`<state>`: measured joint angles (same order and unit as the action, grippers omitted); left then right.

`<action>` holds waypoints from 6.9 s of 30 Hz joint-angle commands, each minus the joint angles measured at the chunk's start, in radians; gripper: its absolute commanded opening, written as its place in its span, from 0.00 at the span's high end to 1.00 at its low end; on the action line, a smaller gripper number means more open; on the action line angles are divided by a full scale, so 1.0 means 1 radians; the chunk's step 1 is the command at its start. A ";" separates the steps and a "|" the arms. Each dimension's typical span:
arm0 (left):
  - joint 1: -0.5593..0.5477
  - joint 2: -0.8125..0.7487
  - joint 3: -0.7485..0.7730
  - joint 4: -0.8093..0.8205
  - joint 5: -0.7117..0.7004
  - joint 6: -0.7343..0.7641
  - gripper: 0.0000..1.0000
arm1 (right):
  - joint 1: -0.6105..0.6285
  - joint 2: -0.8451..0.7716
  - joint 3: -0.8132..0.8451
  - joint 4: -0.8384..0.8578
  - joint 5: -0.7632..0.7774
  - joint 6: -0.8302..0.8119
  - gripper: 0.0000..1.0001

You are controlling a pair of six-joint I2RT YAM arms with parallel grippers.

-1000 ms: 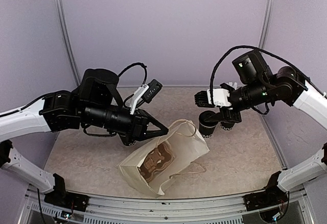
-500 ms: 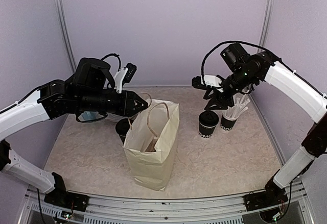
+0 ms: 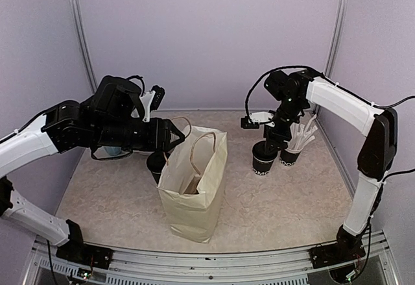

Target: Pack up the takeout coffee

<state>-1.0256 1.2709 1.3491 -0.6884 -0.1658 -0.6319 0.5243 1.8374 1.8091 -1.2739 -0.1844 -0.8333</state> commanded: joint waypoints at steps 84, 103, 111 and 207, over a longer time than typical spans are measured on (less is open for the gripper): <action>0.056 0.143 0.093 -0.098 0.223 -0.055 1.00 | -0.032 0.209 0.202 -0.089 0.115 0.016 0.30; 0.066 0.157 0.074 -0.072 0.261 -0.028 1.00 | -0.030 0.272 0.223 -0.103 0.067 -0.003 0.22; 0.071 0.162 0.076 -0.063 0.270 -0.019 1.00 | -0.030 0.284 0.205 -0.104 0.059 0.008 0.23; 0.167 0.463 0.415 -0.054 0.434 0.324 0.64 | 0.176 -0.371 0.221 0.005 -0.165 0.025 0.37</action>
<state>-0.8585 1.7592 1.7592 -0.7422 0.3042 -0.2859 0.6750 1.4395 2.0594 -1.2530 -0.3138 -0.7582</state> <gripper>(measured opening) 0.335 0.688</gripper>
